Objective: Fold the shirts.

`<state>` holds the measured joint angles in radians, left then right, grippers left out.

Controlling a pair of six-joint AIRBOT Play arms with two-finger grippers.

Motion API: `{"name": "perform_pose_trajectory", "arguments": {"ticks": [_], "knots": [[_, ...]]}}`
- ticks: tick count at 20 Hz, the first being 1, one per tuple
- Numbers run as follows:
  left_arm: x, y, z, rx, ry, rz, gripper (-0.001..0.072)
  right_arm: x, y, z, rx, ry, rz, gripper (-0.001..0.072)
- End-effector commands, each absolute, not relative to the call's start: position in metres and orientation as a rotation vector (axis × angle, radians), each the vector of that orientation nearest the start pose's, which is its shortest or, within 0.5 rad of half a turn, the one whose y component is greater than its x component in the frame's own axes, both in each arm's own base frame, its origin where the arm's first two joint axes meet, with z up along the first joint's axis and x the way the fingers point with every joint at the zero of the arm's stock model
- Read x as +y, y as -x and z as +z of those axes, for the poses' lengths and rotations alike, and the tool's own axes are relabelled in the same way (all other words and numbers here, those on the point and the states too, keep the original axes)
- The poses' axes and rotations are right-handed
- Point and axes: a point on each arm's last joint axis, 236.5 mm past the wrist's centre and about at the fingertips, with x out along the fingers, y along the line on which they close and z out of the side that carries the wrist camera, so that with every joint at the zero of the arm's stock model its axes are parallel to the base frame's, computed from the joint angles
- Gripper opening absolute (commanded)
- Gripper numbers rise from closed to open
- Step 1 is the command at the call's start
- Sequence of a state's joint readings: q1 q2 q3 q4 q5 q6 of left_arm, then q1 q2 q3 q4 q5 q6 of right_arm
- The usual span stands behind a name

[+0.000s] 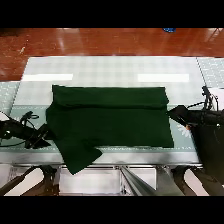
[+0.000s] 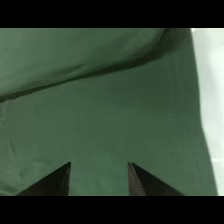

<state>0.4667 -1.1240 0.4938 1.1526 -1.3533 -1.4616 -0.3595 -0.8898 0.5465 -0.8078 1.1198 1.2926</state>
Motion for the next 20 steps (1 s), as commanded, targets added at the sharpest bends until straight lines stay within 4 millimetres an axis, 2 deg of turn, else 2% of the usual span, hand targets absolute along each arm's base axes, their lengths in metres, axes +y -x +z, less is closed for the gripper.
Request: {"name": "perform_pose_trajectory", "arguments": {"ticks": [1, 2, 4, 5, 7, 8, 9, 10, 11, 13, 16, 20], "knots": [[-0.04, -0.156, -0.119, 1.759, 0.833, 0.016, 0.0509, 0.059, -0.277, -0.016, 1.153, -0.794, 0.21, 0.0412], [-0.046, -0.156, -0.123, 1.748, 0.832, -0.005, 0.0509, 0.059, -0.279, -0.015, 1.143, -0.8, 0.207, 0.0412], [-0.051, -0.168, -0.128, 1.688, 0.851, 0.001, 0.0507, 0.052, -0.285, -0.015, 1.117, -0.795, 0.182, 0.0412], [-0.053, -0.174, -0.129, 1.667, 0.856, -0.001, 0.0462, 0.043, -0.286, -0.015, 1.108, -0.813, 0.159, 0.0412], [-0.055, -0.177, -0.129, 1.654, 0.855, -0.005, 0.0038, 0.013, -0.277, -0.021, 1.113, -0.851, 0.075, 0.0412], [-0.056, -0.177, -0.128, 1.653, 0.846, -0.02, 0.0016, -0.008, -0.266, -0.03, 1.14, -0.843, 0.007, 0.0412], [-0.059, -0.175, -0.127, 1.66, 0.838, -0.049, 0.0016, -0.027, -0.243, -0.042, 1.21, -0.844, -0.083, 0.0412], [-0.064, -0.172, -0.123, 1.674, 0.845, -0.079, 0.0016, -0.036, -0.216, -0.055, 1.305, -0.868, -0.158, 0.0412], [-0.07, -0.172, -0.118, 1.675, 0.852, -0.125, 0.0016, -0.034, -0.195, -0.063, 1.376, -0.898, -0.18, 0.0412], [-0.078, -0.174, -0.111, 1.662, 0.876, -0.174, 0.0016, -0.017, -0.169, -0.074, 1.478, -0.935, -0.159, 0.0412], [-0.079, -0.178, -0.108, 1.638, 0.875, -0.181, 0.0016, -0.007, -0.152, -0.087, 1.56, -0.903, -0.161, 0.0412], [-0.079, -0.178, -0.107, 1.633, 0.868, -0.187, 0.0016, 0.004, -0.144, -0.092, 1.641, -0.922, -0.12, 0.0412]]}}
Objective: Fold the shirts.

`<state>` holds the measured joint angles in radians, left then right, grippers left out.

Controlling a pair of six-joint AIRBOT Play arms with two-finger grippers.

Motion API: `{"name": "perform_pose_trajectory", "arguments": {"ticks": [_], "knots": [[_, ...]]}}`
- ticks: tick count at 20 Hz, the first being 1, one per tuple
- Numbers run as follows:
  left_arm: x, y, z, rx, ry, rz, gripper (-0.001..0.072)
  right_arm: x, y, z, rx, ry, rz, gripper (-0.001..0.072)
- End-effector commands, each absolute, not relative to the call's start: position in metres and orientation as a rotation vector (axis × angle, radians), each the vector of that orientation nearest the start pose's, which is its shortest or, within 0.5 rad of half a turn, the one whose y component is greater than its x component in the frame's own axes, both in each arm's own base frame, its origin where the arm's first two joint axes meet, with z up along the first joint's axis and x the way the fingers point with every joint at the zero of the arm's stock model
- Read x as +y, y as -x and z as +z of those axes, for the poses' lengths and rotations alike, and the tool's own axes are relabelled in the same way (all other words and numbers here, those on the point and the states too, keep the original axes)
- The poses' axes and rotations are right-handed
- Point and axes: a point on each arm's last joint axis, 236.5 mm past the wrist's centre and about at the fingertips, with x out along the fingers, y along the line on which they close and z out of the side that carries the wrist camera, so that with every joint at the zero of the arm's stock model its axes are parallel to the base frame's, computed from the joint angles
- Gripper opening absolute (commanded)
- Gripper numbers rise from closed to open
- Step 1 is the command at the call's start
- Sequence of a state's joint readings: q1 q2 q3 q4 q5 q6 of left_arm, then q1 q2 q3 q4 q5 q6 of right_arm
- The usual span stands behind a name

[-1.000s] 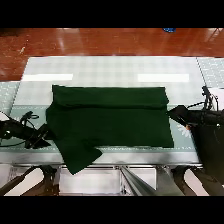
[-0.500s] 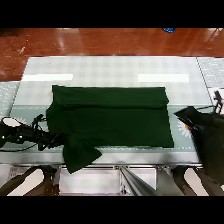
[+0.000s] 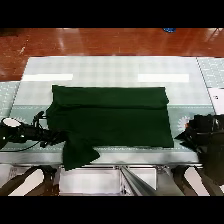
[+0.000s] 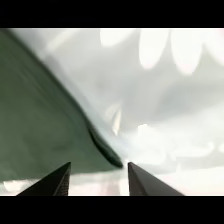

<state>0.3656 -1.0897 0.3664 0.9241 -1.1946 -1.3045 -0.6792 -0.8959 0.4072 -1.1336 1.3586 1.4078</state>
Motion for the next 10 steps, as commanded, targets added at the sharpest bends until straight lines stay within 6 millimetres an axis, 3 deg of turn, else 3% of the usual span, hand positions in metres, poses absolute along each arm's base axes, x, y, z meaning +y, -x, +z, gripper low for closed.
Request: {"name": "perform_pose_trajectory", "arguments": {"ticks": [1, 5, 10], "knots": [[-0.079, -0.178, -0.107, 1.633, 0.868, -0.187, 0.0016, 0.006, -0.142, -0.094, 1.661, -0.934, -0.116, 0.0412], [-0.078, -0.179, -0.108, 1.628, 0.866, -0.183, 0.0016, 0.012, -0.142, -0.104, 1.707, -0.992, -0.097, 0.0412], [-0.077, -0.181, -0.109, 1.62, 0.864, -0.176, 0.0016, 0.023, -0.173, -0.109, 1.609, -1.094, -0.019, 0.041]]}}
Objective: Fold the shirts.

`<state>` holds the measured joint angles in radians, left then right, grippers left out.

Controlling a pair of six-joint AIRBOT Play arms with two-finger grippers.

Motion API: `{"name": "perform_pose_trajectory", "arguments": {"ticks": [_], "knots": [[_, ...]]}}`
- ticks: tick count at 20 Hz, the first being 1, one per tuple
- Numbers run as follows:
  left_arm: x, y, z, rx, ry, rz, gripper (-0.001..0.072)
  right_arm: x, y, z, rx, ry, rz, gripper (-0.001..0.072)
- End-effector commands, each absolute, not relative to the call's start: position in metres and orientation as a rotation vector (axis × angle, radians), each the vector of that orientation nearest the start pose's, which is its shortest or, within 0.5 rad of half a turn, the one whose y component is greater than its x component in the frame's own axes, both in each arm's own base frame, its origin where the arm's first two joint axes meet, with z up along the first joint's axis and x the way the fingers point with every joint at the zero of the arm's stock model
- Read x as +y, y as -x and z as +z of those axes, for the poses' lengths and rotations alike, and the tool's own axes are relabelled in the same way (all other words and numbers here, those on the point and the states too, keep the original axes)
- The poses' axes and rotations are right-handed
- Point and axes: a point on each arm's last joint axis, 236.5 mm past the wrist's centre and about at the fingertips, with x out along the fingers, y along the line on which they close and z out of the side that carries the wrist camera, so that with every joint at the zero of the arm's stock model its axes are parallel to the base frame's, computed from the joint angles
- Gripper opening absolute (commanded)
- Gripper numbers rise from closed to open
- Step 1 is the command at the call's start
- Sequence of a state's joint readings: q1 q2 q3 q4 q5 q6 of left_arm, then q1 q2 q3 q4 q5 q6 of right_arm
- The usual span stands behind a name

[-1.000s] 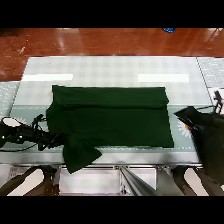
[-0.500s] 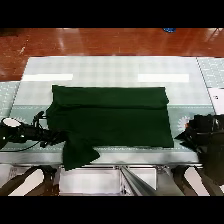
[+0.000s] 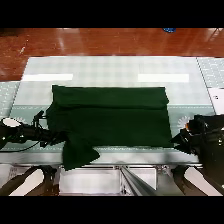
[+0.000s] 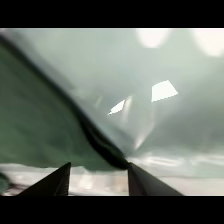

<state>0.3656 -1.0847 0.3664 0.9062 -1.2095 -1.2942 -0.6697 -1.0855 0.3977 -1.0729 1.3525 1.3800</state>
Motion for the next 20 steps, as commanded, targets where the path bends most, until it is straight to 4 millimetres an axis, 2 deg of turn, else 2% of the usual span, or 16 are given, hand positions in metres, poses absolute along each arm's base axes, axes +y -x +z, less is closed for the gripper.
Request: {"name": "perform_pose_trajectory", "arguments": {"ticks": [1, 2, 4, 5, 6, 7, 10, 12, 15, 18, 20], "knots": [[-0.076, -0.182, -0.109, 1.614, 0.863, -0.172, 0.0016, 0.025, -0.183, -0.109, 1.57, -1.114, 0.003, 0.0405], [-0.076, -0.185, -0.109, 1.602, 0.867, -0.167, 0.0016, 0.027, -0.191, -0.108, 1.539, -1.132, 0.022, 0.0405], [-0.077, -0.193, -0.108, 1.571, 0.896, -0.162, 0.0016, 0.034, -0.192, -0.112, 1.56, -1.125, 0.049, 0.0389], [-0.079, -0.197, -0.106, 1.555, 0.915, -0.163, 0.0016, 0.041, -0.192, -0.114, 1.577, -1.094, 0.08, 0.0292], [-0.08, -0.201, -0.104, 1.544, 0.929, -0.165, 0.0016, 0.049, -0.196, -0.111, 1.566, -1.055, 0.141, 0.015], [-0.08, -0.205, -0.102, 1.532, 0.934, -0.168, 0.0016, 0.057, -0.205, -0.104, 1.538, -1.029, 0.208, 0.004], [-0.077, -0.227, -0.085, 1.475, 0.93, -0.193, 0.0016, 0.057, -0.234, -0.083, 1.468, -0.996, 0.263, 0.0037], [-0.074, -0.257, -0.063, 1.384, 0.952, -0.215, 0.0016, 0.049, -0.259, -0.065, 1.402, -0.986, 0.275, 0.0037], [-0.059, -0.306, -0.029, 1.255, 0.956, -0.207, 0.0016, 0.03, -0.291, -0.04, 1.319, -0.934, 0.261, 0.0037], [-0.045, -0.351, -0.011, 1.195, 0.959, -0.18, 0.0016, 0.016, -0.329, -0.018, 1.219, -0.862, 0.242, 0.0037], [-0.049, -0.379, -0.008, 1.195, 0.931, -0.209, 0.0016, 0.02, -0.35, -0.012, 1.201, -0.815, 0.266, 0.0037]]}}
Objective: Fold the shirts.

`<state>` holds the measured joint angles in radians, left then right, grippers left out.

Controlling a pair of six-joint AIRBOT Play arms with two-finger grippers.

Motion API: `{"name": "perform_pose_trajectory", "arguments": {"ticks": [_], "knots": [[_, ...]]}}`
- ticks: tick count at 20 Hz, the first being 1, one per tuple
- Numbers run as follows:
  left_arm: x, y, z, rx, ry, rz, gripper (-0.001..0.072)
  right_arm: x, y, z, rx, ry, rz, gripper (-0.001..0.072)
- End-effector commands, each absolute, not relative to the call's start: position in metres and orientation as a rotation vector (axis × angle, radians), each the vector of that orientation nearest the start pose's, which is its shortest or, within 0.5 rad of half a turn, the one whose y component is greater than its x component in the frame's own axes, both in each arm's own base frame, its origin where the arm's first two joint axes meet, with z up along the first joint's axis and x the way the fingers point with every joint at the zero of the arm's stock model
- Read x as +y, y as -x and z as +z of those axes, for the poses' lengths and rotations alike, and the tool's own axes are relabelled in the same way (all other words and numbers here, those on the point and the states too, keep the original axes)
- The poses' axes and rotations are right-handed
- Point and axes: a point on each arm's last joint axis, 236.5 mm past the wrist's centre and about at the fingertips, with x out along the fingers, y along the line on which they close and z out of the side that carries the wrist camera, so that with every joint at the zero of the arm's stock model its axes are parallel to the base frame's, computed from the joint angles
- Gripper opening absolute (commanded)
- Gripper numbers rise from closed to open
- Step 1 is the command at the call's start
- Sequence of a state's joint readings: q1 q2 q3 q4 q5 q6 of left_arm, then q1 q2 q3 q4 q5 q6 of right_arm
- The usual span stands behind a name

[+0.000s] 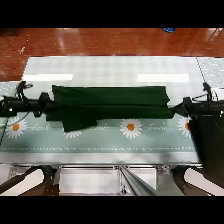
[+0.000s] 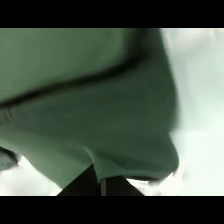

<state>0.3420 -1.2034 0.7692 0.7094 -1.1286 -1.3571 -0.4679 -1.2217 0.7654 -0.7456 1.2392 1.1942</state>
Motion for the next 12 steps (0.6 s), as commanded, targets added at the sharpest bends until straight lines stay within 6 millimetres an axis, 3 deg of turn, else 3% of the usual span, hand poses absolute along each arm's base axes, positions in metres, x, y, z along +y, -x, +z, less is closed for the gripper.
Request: {"name": "perform_pose_trajectory", "arguments": {"ticks": [1, 6, 12], "knots": [[-0.054, -0.392, -0.009, 1.206, 0.914, -0.23, 0.0016, 0.022, -0.364, -0.012, 1.19, -0.791, 0.271, 0.0037], [-0.07, -0.447, -0.027, 1.255, 0.917, -0.258, 0.0016, 0.015, -0.424, -0.025, 1.134, -0.804, 0.199, 0.0037], [-0.067, -0.465, -0.06, 1.293, 0.955, -0.216, 0.0016, 0.007, -0.452, -0.042, 1.112, -0.865, 0.166, 0.0038]]}}
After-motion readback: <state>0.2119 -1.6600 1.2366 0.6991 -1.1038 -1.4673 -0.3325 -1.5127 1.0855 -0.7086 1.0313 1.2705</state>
